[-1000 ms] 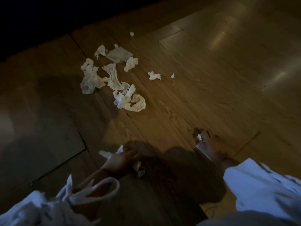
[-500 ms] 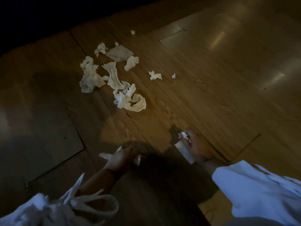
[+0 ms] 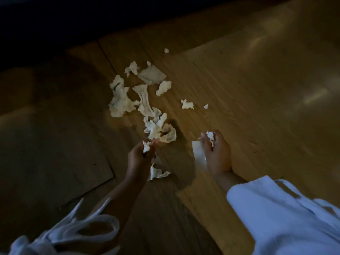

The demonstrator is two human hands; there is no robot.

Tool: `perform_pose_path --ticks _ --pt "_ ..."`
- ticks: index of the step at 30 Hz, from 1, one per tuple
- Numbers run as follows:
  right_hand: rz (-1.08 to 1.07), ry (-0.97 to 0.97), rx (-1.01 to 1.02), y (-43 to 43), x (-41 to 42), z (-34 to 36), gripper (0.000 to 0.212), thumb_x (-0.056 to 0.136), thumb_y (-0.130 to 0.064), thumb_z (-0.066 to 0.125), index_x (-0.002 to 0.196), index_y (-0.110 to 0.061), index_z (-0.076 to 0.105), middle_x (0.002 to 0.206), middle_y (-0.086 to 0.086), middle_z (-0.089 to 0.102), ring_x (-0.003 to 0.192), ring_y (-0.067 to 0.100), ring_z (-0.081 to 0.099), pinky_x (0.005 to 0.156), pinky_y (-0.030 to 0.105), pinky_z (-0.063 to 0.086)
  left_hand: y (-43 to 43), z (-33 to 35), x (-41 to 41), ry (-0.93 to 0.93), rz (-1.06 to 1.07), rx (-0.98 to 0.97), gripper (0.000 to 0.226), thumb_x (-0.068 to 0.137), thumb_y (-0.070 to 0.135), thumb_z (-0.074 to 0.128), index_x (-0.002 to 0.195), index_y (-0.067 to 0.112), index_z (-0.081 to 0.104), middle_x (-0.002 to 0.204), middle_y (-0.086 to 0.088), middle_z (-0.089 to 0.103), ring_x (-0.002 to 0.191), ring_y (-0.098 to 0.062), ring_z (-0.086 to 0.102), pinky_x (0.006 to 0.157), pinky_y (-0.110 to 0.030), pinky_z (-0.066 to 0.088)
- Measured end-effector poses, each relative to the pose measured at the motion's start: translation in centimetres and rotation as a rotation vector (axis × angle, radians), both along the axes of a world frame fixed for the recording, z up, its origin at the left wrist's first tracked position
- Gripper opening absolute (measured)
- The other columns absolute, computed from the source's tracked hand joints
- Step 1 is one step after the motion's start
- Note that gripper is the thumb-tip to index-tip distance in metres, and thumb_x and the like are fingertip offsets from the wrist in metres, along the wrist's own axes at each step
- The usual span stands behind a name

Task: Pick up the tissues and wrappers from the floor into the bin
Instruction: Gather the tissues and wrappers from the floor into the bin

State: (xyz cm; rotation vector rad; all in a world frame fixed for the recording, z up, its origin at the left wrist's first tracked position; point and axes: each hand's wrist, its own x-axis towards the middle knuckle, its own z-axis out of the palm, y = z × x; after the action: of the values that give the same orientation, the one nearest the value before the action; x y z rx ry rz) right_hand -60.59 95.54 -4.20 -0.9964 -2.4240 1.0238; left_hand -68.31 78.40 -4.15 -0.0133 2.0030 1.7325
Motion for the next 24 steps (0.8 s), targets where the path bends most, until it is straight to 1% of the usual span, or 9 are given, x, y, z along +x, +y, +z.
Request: perform_pose_path --ticks 2,5,7,11,16,17,19,22,24 --pt "-0.033 -0.011 -0.053 -1.5 0.4 3.5 0.019 0.092 -0.027 0.054 0.090 -0.009 0.059 0.073 -0.006 0.057 0.063 0.005 0.053 0.052 0.006 0.037 -1.3 3.8 0.5 -0.020 0.022 -0.001 0.019 0.092 0.015 0.053 0.074 0.018 0.058 0.065 0.000 0.051 0.056 -0.003 0.049 0.051 -0.017 0.040" --pt "-0.053 -0.056 -0.106 -3.6 0.9 10.5 0.015 0.092 -0.029 0.053 0.090 -0.014 0.057 0.074 -0.008 0.056 0.063 -0.004 0.050 0.053 0.006 0.036 -3.6 11.4 0.9 -0.052 0.083 0.012 0.020 0.093 0.018 0.052 0.073 0.019 0.056 0.062 0.001 0.049 0.048 0.002 0.048 0.045 -0.011 0.038" --pt "-0.063 -0.046 -0.128 -4.9 0.7 16.5 0.015 0.092 -0.028 0.053 0.092 -0.013 0.058 0.077 -0.005 0.058 0.065 0.000 0.052 0.056 0.007 0.035 -5.0 17.7 0.8 -0.080 0.128 0.025 0.020 0.093 0.019 0.051 0.074 0.016 0.055 0.063 0.001 0.049 0.051 0.000 0.049 0.044 -0.009 0.038" --pt "-0.007 -0.013 -0.184 -9.6 -0.7 31.1 0.018 0.092 -0.026 0.053 0.091 -0.009 0.059 0.074 0.001 0.061 0.066 0.013 0.057 0.054 0.015 0.040 -8.7 32.9 0.8 -0.113 0.222 0.060 0.019 0.093 0.017 0.050 0.076 0.010 0.055 0.064 -0.002 0.049 0.057 -0.008 0.048 0.043 -0.008 0.039" --pt "0.071 0.002 -0.231 -18.4 -2.5 48.0 0.015 0.092 -0.029 0.052 0.089 -0.015 0.056 0.069 -0.004 0.057 0.063 0.009 0.055 0.056 0.018 0.041 -16.3 49.6 1.6 -0.058 0.243 0.045 0.022 0.093 0.022 0.050 0.074 0.012 0.053 0.064 -0.001 0.050 0.058 -0.010 0.047 0.044 -0.008 0.038" --pt "0.101 0.025 -0.235 -20.2 -3.0 50.4 0.015 0.092 -0.029 0.053 0.088 -0.016 0.056 0.067 -0.007 0.056 0.062 0.007 0.054 0.056 0.018 0.041 -18.0 51.8 1.5 -0.054 0.240 0.045 0.023 0.093 0.024 0.050 0.074 0.012 0.054 0.064 -0.001 0.051 0.058 -0.010 0.048 0.046 -0.010 0.040" --pt "0.141 0.077 -0.262 -23.6 -3.8 54.0 0.019 0.091 -0.033 0.054 0.088 -0.015 0.059 0.067 -0.008 0.057 0.063 0.007 0.055 0.061 0.024 0.043 -21.8 55.4 1.5 -0.065 0.239 0.036 0.024 0.091 0.028 0.051 0.074 0.013 0.055 0.064 -0.003 0.051 0.061 -0.015 0.050 0.054 -0.022 0.042" --pt "0.208 0.095 -0.321 -28.5 -5.0 56.6 0.035 0.090 -0.050 0.047 0.094 -0.017 0.059 0.082 -0.004 0.062 0.078 0.013 0.060 0.074 0.030 0.046 -27.4 58.6 1.3 -0.095 0.273 0.059 0.025 0.091 0.030 0.051 0.082 0.008 0.059 0.070 -0.011 0.054 0.068 -0.025 0.052 0.063 -0.034 0.041" --pt "0.243 0.092 -0.407 -31.5 -6.1 57.5 0.032 0.089 -0.051 0.046 0.085 -0.021 0.056 0.077 -0.003 0.064 0.075 0.013 0.062 0.070 0.026 0.048 -30.7 59.9 0.6 -0.108 0.284 0.055 0.034 0.090 0.033 0.051 0.090 0.001 0.059 0.078 -0.019 0.055 0.075 -0.029 0.054 0.067 -0.037 0.043"
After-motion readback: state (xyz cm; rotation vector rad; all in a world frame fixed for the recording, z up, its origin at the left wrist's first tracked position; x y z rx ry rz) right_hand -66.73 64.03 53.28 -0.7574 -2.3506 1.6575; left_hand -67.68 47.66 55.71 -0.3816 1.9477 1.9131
